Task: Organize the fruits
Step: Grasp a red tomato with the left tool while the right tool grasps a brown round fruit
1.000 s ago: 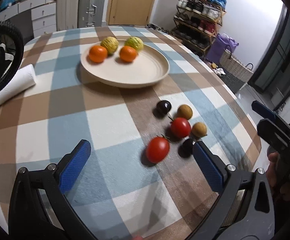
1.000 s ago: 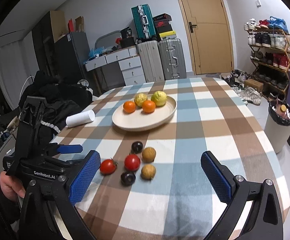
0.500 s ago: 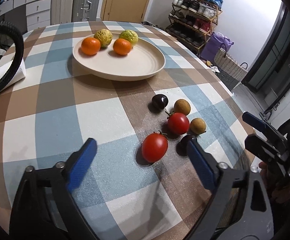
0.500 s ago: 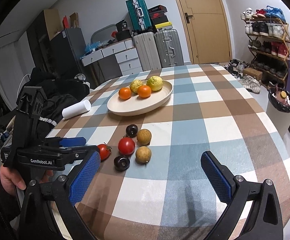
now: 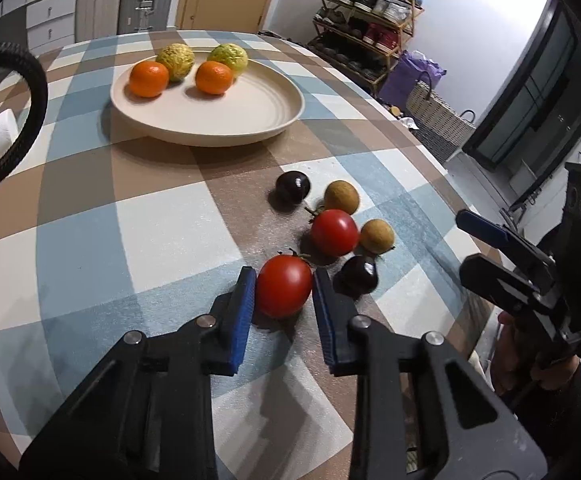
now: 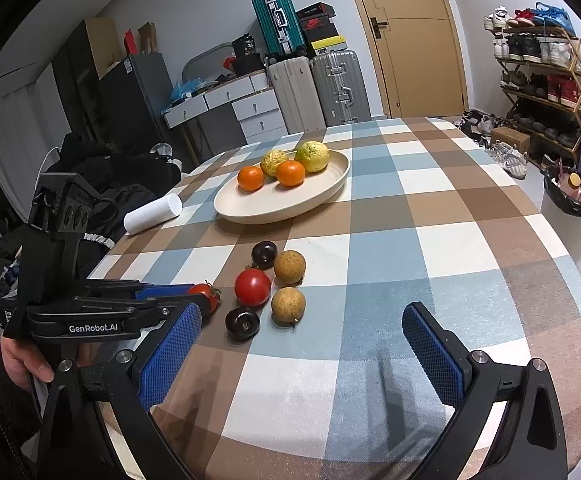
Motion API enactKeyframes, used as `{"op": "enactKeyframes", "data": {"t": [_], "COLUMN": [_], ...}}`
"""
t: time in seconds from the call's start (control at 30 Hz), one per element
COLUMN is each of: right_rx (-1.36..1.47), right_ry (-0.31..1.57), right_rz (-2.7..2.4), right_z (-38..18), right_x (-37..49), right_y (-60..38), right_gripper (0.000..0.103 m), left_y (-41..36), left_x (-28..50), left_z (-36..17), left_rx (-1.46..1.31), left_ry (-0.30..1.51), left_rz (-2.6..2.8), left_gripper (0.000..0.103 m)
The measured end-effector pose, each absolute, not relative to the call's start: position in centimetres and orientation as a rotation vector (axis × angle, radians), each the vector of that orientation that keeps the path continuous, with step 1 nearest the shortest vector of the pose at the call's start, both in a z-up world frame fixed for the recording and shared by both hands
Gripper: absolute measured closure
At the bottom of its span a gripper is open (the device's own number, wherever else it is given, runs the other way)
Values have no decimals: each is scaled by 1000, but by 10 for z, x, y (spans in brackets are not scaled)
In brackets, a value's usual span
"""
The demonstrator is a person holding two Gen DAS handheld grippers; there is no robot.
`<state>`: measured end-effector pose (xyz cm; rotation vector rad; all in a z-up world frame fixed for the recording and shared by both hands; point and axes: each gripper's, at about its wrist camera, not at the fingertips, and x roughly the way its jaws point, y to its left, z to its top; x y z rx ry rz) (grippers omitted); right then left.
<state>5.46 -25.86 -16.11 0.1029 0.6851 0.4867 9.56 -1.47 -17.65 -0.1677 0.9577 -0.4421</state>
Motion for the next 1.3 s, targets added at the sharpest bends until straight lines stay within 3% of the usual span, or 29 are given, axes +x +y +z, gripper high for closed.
{"op": "enactKeyframes", "data": {"t": [0.67, 1.0, 1.3], "right_rx": [188, 198, 179], "right_ry": [767, 818, 858], "right_rz": [561, 540, 535], "right_z": [-174, -184, -189], "right_x": [79, 93, 98], "right_y": [-244, -240, -236], "right_gripper": [4, 48, 74], "left_y": [19, 28, 27], "left_x": [87, 91, 99], "left_z": [-156, -161, -155], "left_rx": [-255, -282, -281], "left_ry": [889, 898, 885], "left_rz": [-448, -435, -438], "left_gripper": [77, 77, 77]}}
